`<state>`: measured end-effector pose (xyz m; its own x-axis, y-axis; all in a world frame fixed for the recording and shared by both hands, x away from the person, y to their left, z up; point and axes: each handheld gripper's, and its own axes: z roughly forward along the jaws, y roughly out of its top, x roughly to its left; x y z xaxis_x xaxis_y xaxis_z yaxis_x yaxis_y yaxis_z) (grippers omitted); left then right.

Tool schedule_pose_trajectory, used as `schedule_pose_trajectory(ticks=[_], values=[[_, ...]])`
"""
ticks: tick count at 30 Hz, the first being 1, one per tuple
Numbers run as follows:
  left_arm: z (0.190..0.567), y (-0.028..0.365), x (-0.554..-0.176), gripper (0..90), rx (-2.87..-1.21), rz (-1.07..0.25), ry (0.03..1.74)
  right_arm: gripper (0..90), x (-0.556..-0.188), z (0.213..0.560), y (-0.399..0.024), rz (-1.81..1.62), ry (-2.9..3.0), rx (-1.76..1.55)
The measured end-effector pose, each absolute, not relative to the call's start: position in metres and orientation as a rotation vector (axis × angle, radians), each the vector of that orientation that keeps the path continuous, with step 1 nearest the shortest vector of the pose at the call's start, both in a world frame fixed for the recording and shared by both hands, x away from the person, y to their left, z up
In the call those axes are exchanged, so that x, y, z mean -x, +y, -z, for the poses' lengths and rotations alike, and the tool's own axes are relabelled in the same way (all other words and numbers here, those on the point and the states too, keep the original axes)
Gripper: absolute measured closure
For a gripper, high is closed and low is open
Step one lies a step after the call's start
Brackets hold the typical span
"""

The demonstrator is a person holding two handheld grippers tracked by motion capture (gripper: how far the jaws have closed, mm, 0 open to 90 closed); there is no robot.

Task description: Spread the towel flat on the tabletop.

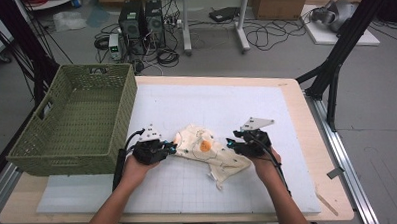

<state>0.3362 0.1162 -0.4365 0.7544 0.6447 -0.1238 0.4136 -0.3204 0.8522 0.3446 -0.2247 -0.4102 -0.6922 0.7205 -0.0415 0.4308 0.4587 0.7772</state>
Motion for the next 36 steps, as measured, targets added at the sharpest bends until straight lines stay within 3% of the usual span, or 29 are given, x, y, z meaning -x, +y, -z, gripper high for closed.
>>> schedule_pose_trajectory(ticks=[6, 8, 10, 12, 21, 31, 36], values=[[0.436, 0.117, -0.336, 81.3, -1.945, -0.296, 0.806, 57.5, -0.36, 0.436, -0.195, -1.106, 2.49, -0.951], [0.436, 0.118, -0.336, 81.3, -1.941, -0.298, 0.806, 65.0, -0.362, 0.442, -0.187, -1.058, 2.533, -0.898], [0.435, 0.118, -0.336, 81.3, -1.937, -0.301, 0.807, 81.0, -0.362, 0.442, -0.187, -1.079, 2.56, -0.873], [0.434, 0.119, -0.336, 81.4, -1.933, -0.306, 0.806, 86.3, -0.358, 0.44, -0.186, -1.02, 2.551, -0.844], [0.434, 0.117, -0.335, 82.9, -1.922, -0.329, 0.811, 86.7, -0.348, 0.419, -0.227, -0.861, 2.329, -0.946], [0.435, 0.098, -0.337, 82.6, -1.936, -0.349, 0.78, 86.8, -0.335, 0.424, -0.296, -0.69, 2.109, -1.196], [0.431, 0.083, -0.348, 82.7, -1.929, -0.409, 0.79, 85.4, -0.333, 0.429, -0.295, -0.653, 2.091, -1.193]])
